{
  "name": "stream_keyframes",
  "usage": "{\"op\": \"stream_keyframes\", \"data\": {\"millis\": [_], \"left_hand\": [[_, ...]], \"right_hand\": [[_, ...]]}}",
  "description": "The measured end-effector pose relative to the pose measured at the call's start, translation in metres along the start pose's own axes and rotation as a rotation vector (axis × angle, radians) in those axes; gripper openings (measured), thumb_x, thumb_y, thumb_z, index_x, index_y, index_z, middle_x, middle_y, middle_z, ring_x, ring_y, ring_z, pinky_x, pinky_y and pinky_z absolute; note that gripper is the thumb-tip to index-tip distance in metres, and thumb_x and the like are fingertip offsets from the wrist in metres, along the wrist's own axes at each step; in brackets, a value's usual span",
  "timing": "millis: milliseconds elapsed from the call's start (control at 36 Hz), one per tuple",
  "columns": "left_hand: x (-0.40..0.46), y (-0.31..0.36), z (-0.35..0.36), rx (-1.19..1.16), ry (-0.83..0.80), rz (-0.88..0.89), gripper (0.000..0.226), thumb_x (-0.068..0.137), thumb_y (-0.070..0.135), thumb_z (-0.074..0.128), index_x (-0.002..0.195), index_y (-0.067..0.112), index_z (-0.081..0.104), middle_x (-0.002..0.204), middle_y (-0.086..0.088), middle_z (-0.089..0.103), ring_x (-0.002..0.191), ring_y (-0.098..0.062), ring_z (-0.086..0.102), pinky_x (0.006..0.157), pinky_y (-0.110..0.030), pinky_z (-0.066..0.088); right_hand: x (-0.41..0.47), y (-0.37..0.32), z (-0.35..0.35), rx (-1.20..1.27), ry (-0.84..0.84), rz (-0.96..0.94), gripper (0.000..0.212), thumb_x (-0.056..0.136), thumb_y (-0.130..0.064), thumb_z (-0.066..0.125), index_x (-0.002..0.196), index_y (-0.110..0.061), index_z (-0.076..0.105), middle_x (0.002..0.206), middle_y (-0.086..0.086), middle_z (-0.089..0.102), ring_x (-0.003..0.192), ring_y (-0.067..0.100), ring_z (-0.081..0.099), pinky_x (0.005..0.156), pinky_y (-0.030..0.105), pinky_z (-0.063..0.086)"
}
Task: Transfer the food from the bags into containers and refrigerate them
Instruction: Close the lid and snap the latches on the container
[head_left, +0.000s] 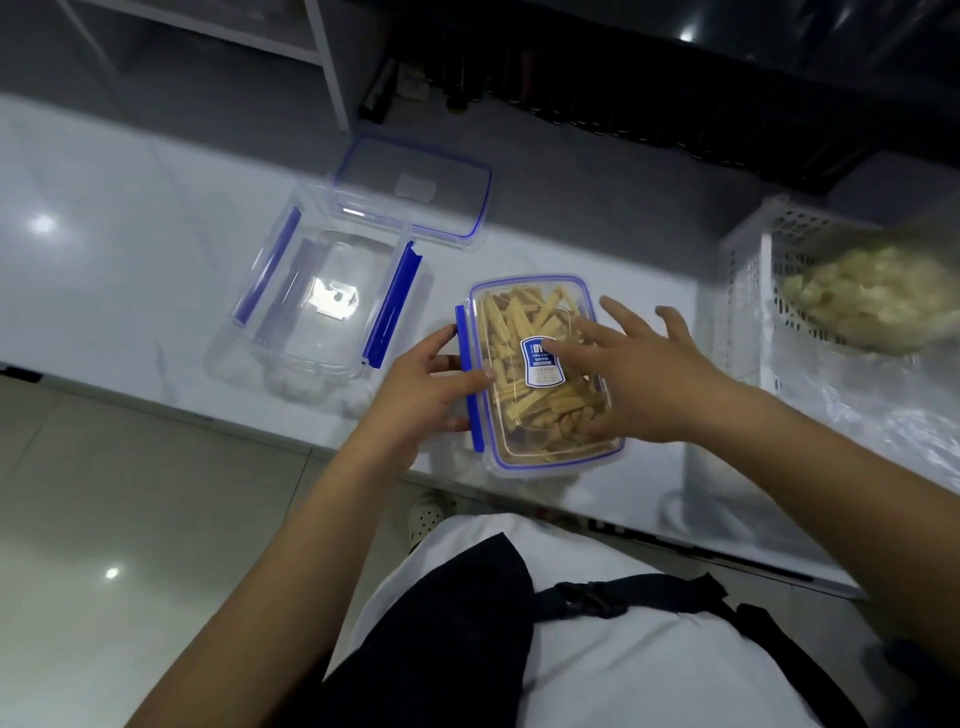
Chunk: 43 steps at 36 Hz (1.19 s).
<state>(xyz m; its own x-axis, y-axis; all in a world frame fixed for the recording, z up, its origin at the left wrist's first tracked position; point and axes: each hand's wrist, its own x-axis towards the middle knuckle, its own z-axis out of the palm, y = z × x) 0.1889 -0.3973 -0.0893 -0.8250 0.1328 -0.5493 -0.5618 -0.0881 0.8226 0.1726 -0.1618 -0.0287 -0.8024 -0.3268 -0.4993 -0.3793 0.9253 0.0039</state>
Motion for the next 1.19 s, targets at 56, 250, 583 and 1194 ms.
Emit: {"op": "stream_keyframes", "data": {"millis": [56,250,583,1194], "left_hand": [[-0.001,0.0,0.003,0.105,0.017,0.002,0.074,0.084,0.012,0.079,0.146,0.036,0.046,0.117,-0.003,0.067,0.096,-0.021,0.073,0.065,-0.039,0.064],[0.003,0.001,0.016,0.345,0.076,0.081,0.061,0.088,0.015,0.075,0.138,0.038,0.049,0.105,0.012,0.061,0.09,-0.012,0.066,0.049,-0.019,0.055],[-0.005,-0.006,0.025,0.339,0.081,0.087,0.066,0.086,0.015,0.077,0.13,0.051,0.041,0.107,0.018,0.057,0.096,-0.009,0.064,0.051,-0.018,0.055],[-0.011,-0.011,0.021,0.222,0.055,-0.016,0.086,0.087,0.015,0.077,0.148,0.052,0.03,0.123,0.007,0.06,0.102,-0.016,0.066,0.055,-0.028,0.059]], "right_hand": [[0.001,0.0,-0.002,-0.016,-0.002,-0.024,0.097,0.077,-0.057,0.071,0.152,-0.051,0.011,0.166,-0.005,0.012,0.153,0.017,0.006,0.116,0.059,0.0],[0.002,0.007,0.004,0.089,-0.009,-0.069,0.101,0.077,-0.054,0.076,0.154,-0.048,0.012,0.168,-0.004,0.003,0.153,0.017,0.008,0.119,0.053,0.008],[-0.002,0.013,0.019,0.328,0.067,-0.056,0.098,0.073,-0.052,0.08,0.152,-0.048,0.022,0.167,-0.011,0.006,0.152,0.012,0.006,0.118,0.051,0.016],[0.033,0.047,0.02,1.483,-0.165,0.521,0.045,0.075,-0.022,0.087,0.114,-0.016,0.066,0.107,0.006,0.073,0.092,0.025,0.07,0.076,0.044,0.061]]}}
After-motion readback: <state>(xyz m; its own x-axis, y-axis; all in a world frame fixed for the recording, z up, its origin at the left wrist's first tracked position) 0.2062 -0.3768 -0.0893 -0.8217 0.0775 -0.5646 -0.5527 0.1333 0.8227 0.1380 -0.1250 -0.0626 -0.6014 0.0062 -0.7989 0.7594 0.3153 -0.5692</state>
